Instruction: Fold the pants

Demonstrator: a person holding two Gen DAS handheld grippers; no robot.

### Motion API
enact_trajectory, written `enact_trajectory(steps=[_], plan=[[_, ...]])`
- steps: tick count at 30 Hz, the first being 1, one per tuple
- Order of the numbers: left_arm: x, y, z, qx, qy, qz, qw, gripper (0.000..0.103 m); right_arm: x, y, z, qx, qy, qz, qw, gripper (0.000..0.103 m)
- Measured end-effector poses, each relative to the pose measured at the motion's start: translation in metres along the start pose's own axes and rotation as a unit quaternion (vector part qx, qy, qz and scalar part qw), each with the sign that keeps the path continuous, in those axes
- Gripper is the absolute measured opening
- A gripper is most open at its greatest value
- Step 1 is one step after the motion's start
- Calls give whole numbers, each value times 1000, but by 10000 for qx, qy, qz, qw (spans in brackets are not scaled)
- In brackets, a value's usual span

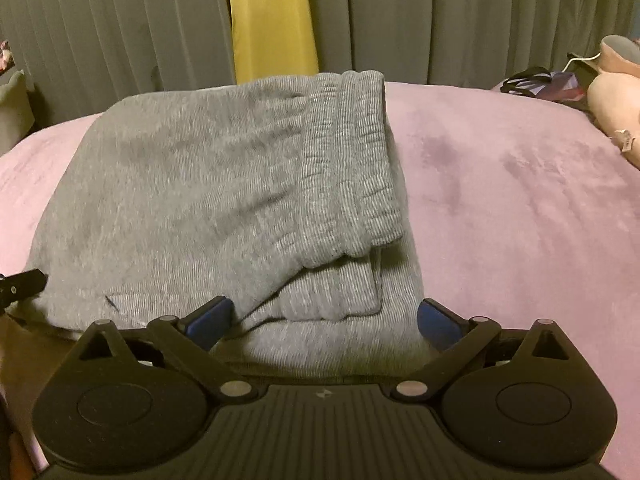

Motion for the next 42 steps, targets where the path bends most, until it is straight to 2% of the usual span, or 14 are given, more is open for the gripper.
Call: enact_trajectory(steps=[3,8,15,18,20,26,30,33,35,36,38,39,40,42], plan=[[-5,3,-1,-7,-61,-23,10000,102,0,9,2,-125,273,201,9993,99],[-19,7,-2,32,-128,-61,9999,101,-7,21,9,-143,252,203,9994,99],[-28,17,-5,-77,18,242,9997,101,-13,57,20,2,-182,699,9974,99],[-28,23,-12,-46,198,542,9983,101,-27,66,28,-130,-125,543,9984,99],[-33,26,-18,83,227,579,9980,101,-36,72,33,-263,-26,357,9990,99],[-50,38,-30,219,273,806,9961,101,-58,84,41,-249,-295,292,9988,99],[-65,36,-30,247,72,547,9982,101,-65,79,39,-217,-371,332,9985,99],[-67,32,-27,80,245,445,9987,101,-58,68,30,352,-494,679,9958,99],[-66,32,-21,-118,254,418,9987,101,-47,56,23,1079,-832,912,9865,99],[-65,30,-17,-290,217,377,9986,101,-40,49,22,1482,-1150,1075,9764,99],[-66,30,-8,-578,244,322,9975,101,-26,38,28,2232,-2025,1518,9413,99],[-65,30,-6,-646,309,332,9969,101,-22,32,32,2501,-2367,1625,9247,99],[-62,29,-5,-688,399,366,9962,101,-18,24,35,2668,-2598,1546,9151,99],[-54,27,-6,-724,599,358,9949,101,-12,10,33,2780,-2609,1253,9159,99]])
Point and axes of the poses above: each gripper's, at about its wrist camera, not at the fingertips, and x roughly the way its jaws point, z to its left, y to its underside, the point moved 4 cm from there along x, roughly the way its jaws point, and after that the axes turned 14 degrees about x, right-handed, at the moved point
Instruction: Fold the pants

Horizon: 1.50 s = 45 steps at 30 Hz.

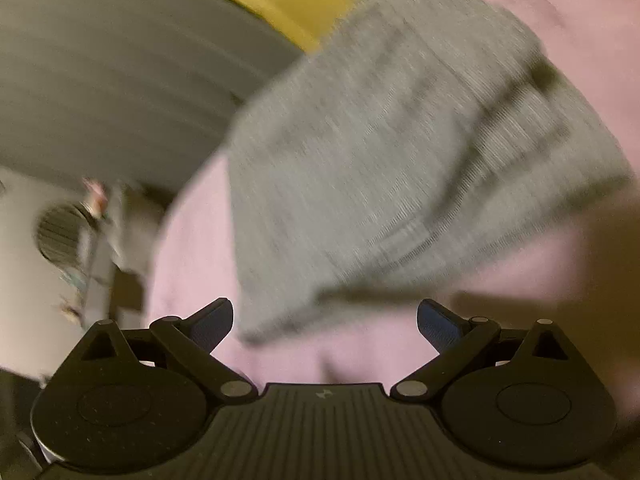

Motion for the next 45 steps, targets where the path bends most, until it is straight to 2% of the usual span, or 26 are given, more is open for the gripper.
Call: enact_trajectory(steps=[2,3,5,6,7,8,10,12,16,18,21,24,26,27,29,31,33,39,42,45], plan=[[14,-4,-5,95,234,112,9996,101,5,-17,-9,102,415,-179,9989,99],[22,-6,-9,176,185,182,9995,101,3,-24,-16,131,541,-350,9978,99],[36,-10,-12,434,-193,256,9985,101,-13,-33,-30,151,443,-845,9953,99],[43,-11,-11,546,-507,295,9968,101,-21,-34,-35,155,480,-1082,9928,99],[49,-13,-7,558,-825,387,9943,103,-28,-34,-38,106,585,-1256,9903,99],[54,-13,-3,499,-968,514,9927,103,-32,-33,-40,29,745,-1353,9880,99],[55,-11,5,140,-801,571,9951,103,-39,-27,-39,-236,1101,-1507,9822,99],[48,-10,7,93,-885,463,9950,103,-42,-18,-37,-436,1316,-1427,9800,99],[27,-8,3,337,-879,125,9955,102,-34,3,-41,-626,1703,-796,9802,99],[22,-6,-2,412,-802,158,9958,102,-29,17,-46,-778,2179,-685,9705,99],[16,-5,-16,767,-862,150,9932,102,-30,35,-34,-1484,2427,-804,9553,99],[3,0,-30,1164,-1191,-82,9860,102,-30,59,-15,-2558,2696,-1060,9223,99],[-3,-1,-38,1344,-1355,-253,9813,103,-30,72,-11,-3007,2877,-1162,9018,99],[-8,1,-42,1372,-1349,-314,9808,103,-31,77,-10,-3119,2861,-1185,8982,99],[-12,1,-45,1339,-1214,-395,9827,103,-34,83,-8,-3207,2676,-1154,9012,99],[-13,1,-46,1278,-1036,-386,9856,103,-34,83,-7,-3102,2470,-993,9126,99],[-11,2,-48,1265,-884,-325,9875,103,-32,82,-9,-2990,2504,-1007,9153,99],[-6,5,-47,1102,-440,-186,9928,103,-26,80,-9,-2964,2717,-1180,9080,99],[0,6,-47,1088,-496,-88,9928,103,-21,80,-6,-3148,2815,-1290,8972,99],[5,4,-48,1188,-557,-61,9913,103,-18,80,-3,-3256,2808,-1378,8923,99]])
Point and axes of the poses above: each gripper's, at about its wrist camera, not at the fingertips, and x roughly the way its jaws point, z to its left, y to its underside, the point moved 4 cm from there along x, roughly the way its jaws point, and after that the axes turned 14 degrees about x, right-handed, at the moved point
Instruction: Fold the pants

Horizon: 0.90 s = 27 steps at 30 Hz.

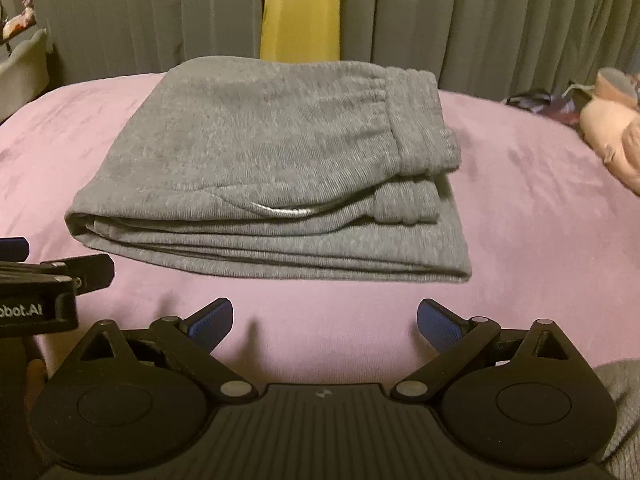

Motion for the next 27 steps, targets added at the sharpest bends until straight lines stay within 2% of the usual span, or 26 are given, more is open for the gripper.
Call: enact_trajectory(steps=[4,9,18,27], plan=[[3,-2,-2,111,-66,-46,9999,103,1,-4,-5,203,-63,-84,9997,99],[6,-2,2,22,-78,-13,10000,103,3,-6,-13,534,-151,-41,9984,99],[7,-1,0,125,-109,43,9999,103,2,-2,-4,182,-100,-161,9997,99],[7,0,1,66,-101,63,9999,103,1,-2,-7,273,-118,-150,9994,99]])
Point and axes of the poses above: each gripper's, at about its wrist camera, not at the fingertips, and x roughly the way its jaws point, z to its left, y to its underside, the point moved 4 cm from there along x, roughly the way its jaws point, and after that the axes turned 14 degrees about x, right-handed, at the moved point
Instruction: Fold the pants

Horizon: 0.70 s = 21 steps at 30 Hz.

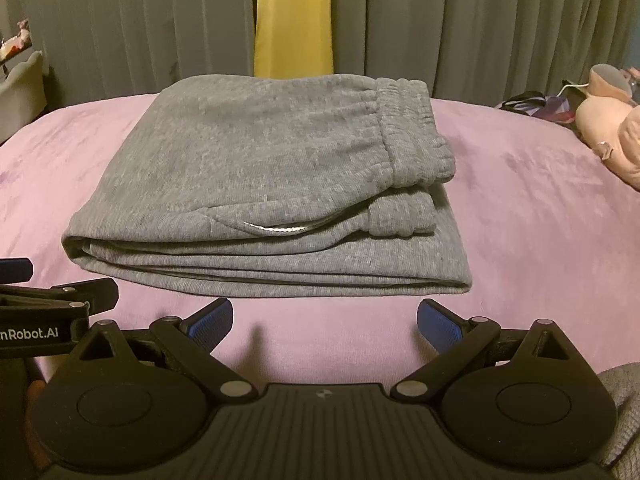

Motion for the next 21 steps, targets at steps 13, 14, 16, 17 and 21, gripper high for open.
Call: enact_trajectory(steps=[13,14,16,17,21], plan=[[1,0,-1,53,-26,17,10000,103,0,0,-1,47,-3,13,10000,99],[1,0,-1,53,-28,17,10000,103,0,0,-1,45,-3,10,10000,99],[1,0,-1,58,-29,17,10000,103,1,0,-1,37,-8,15,10000,99],[1,0,-1,61,-28,20,10000,103,1,0,-1,32,-6,14,10000,99],[2,0,-1,66,-33,28,10000,103,1,1,-1,35,2,4,10000,99]])
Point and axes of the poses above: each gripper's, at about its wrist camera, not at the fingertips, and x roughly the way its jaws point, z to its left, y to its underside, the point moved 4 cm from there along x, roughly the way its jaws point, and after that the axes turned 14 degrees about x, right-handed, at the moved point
